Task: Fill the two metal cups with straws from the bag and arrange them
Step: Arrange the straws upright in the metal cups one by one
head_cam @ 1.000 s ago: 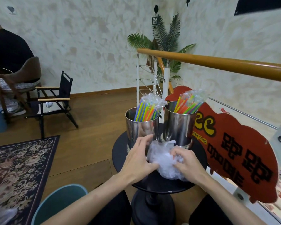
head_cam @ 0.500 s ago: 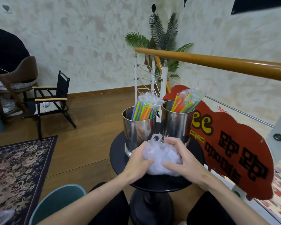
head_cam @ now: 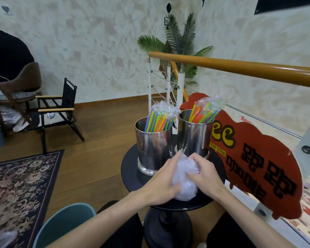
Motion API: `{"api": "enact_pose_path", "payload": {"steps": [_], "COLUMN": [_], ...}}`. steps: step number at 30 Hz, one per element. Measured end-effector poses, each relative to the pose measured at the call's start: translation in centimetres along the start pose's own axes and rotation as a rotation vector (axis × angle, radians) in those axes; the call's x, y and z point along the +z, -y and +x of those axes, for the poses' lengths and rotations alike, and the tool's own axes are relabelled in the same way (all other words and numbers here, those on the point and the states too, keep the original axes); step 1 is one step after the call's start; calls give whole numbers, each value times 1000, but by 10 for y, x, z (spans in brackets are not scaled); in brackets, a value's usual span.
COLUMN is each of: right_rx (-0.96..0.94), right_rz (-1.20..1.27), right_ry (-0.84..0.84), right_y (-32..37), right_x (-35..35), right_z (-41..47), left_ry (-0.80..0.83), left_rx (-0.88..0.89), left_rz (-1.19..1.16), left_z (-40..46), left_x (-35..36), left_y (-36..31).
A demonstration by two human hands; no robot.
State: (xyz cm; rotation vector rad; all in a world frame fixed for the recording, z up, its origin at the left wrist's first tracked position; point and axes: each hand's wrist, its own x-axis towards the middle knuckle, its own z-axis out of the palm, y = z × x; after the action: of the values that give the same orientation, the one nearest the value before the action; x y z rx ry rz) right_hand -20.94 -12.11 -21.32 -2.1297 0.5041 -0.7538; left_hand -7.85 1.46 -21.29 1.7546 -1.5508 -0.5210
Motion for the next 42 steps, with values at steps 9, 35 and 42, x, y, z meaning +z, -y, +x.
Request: {"api": "enact_pose_path", "payload": {"steps": [9,35,42], "right_rx": [-34,-187,61], "right_rz": [-73,-222,111], "right_ry": [133,243,233], "right_y": [-5,-6,-15], "right_x": [1,-3,-22], "right_z": [2,-5,-14], "left_ry": [-162,-301,-388], "left_rx": [97,-108,-149], "left_rz": [36,-158,-146], "left_z": [0,0,10], "left_x": [0,9,4], "left_y": [8,9,12]}}
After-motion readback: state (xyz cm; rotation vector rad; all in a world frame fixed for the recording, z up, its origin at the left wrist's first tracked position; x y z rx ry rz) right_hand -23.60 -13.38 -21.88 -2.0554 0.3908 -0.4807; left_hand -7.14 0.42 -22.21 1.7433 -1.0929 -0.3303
